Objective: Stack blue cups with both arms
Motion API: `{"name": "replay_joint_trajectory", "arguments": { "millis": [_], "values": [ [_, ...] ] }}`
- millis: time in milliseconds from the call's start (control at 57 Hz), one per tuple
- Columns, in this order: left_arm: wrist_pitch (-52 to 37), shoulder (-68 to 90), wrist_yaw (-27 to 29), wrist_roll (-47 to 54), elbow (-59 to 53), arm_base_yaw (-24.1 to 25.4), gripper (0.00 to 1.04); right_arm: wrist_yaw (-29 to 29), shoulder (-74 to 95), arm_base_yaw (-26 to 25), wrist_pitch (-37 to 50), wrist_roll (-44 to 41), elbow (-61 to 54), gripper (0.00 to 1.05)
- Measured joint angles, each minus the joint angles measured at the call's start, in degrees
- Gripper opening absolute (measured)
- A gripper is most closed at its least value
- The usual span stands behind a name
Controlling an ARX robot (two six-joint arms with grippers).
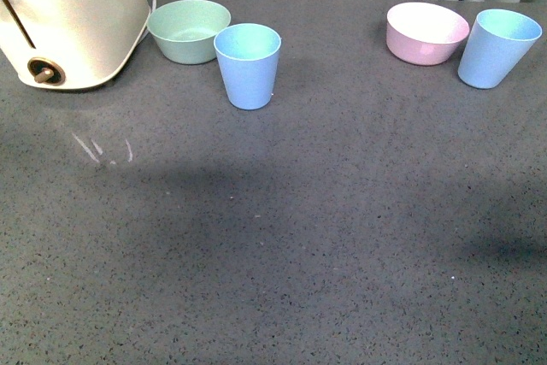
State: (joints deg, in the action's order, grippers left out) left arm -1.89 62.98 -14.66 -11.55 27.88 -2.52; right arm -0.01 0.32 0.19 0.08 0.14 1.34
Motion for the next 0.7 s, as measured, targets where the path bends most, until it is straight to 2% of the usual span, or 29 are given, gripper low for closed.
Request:
{"name": "replay_joint_trajectory", "arguments": {
  "millis": [123, 246, 544, 702],
  "values": [
    [-1.68, 10.14, 0.00, -0.92, 5.51, -2.54, 0.96, 0.00, 0.00, 0.00, 0.00, 0.00, 0.00, 0.96],
    [-1.40, 22.97, 0.15, -3.67, 15.63, -6.32, 0.96, 0.00, 0.00, 0.00, 0.00, 0.02, 0.00, 0.96],
    [1.27, 39.47, 3.10, -6.93, 31.78, -12.98, 0.96, -0.02, 0.00, 0.00, 0.00, 0.02, 0.00, 0.96],
    [2.91, 43.87, 4.22, -7.80, 36.68, -15.08, 0.96, 0.00, 0.00, 0.00, 0.00, 0.02, 0.00, 0.96]
  ]
}}
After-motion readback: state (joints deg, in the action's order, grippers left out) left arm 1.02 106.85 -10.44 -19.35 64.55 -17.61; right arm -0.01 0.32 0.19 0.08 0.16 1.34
